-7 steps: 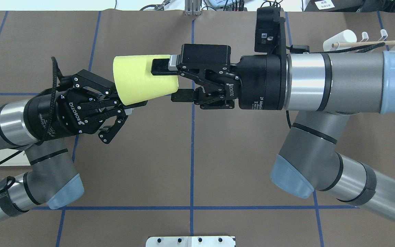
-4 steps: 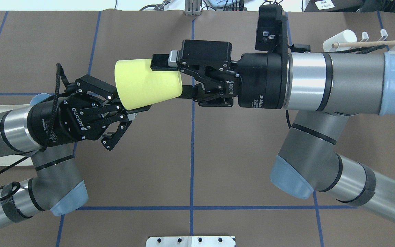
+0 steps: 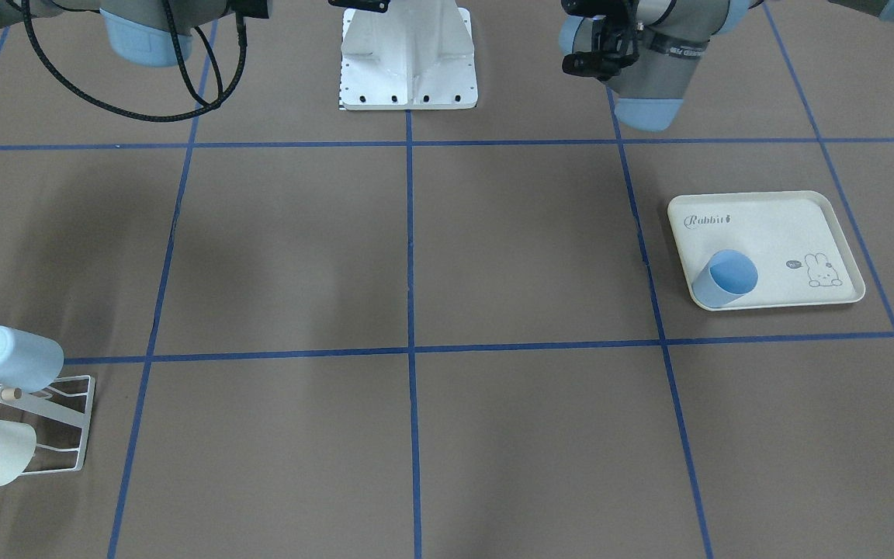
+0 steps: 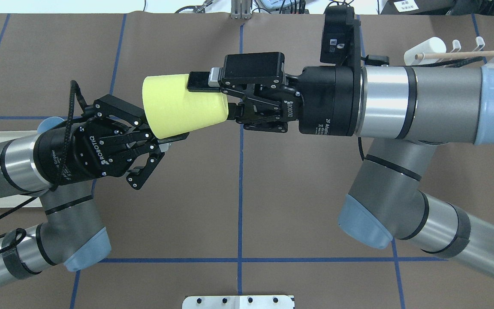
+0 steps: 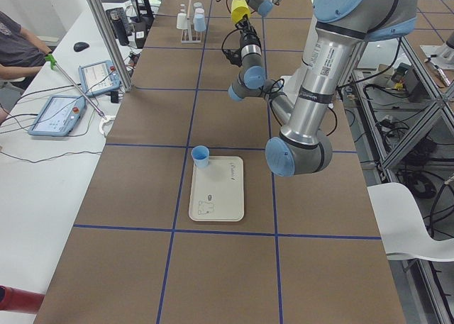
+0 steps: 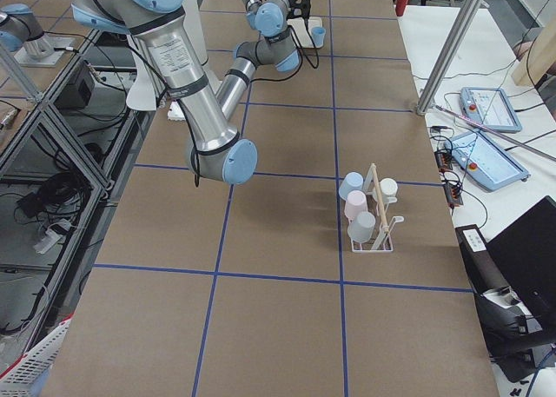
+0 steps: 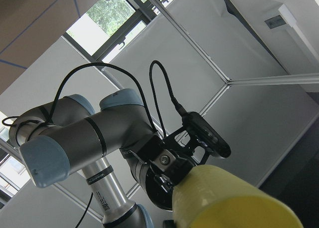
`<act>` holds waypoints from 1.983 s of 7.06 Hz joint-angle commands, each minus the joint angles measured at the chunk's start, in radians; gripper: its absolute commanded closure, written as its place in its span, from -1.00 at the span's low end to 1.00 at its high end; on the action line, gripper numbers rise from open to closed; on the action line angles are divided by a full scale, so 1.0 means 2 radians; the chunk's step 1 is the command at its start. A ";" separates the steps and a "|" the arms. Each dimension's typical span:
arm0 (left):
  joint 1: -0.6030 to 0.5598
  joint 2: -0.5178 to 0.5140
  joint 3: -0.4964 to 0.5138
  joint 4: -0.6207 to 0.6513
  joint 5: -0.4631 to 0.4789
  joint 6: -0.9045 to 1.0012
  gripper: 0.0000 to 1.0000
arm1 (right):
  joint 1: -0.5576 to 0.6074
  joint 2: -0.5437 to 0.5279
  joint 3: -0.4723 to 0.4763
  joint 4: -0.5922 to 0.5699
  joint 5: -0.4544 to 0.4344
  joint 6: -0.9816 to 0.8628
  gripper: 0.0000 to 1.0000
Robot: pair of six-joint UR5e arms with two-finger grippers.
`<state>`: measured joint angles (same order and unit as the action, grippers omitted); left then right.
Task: Transfer IKEA cup to right arm and place on rack
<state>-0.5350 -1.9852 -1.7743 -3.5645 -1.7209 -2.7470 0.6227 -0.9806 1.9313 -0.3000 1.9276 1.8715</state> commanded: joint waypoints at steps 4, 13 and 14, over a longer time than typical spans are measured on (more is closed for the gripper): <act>-0.002 0.007 -0.001 -0.006 0.007 0.006 -1.00 | 0.002 -0.001 0.001 0.005 -0.005 0.001 0.45; -0.261 0.118 0.010 0.371 -0.323 0.449 -1.00 | 0.161 -0.076 -0.008 -0.200 0.055 -0.162 0.46; -0.270 0.139 0.010 0.408 -0.324 0.515 -1.00 | 0.185 -0.083 -0.017 -0.245 0.056 -0.231 0.46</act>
<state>-1.0297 -1.7416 -1.7579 -2.8581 -2.3373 -1.8767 0.9393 -1.1304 1.9137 -0.6805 2.0348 1.5637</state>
